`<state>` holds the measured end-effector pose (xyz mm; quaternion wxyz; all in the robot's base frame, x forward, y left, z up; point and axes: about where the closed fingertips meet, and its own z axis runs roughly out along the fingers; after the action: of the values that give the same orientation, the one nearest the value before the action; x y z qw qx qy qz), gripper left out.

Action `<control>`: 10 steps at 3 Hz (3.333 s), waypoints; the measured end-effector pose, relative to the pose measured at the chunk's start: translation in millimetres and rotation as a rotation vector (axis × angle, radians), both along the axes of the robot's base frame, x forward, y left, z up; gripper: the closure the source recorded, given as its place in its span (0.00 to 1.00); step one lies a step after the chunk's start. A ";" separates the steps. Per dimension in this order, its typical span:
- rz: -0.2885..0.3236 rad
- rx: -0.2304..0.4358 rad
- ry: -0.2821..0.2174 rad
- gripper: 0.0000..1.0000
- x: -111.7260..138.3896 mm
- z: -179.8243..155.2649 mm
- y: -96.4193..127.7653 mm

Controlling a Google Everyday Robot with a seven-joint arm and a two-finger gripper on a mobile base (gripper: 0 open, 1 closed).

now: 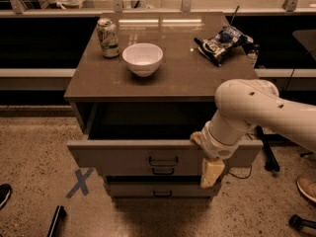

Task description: Open top drawer

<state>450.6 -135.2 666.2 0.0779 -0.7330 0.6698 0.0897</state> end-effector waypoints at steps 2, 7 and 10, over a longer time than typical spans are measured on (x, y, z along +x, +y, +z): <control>0.001 -0.001 0.010 0.03 -6.8 1.9 -2.9; -0.040 0.072 -0.147 0.45 53.9 86.4 -18.4; -0.075 0.169 -0.157 1.00 81.9 26.5 14.2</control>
Offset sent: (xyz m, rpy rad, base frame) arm -0.0671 -0.0355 0.0468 0.0304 0.0329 -0.0257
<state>532.5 -121.0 692.7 0.1950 -0.7032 0.6784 0.0853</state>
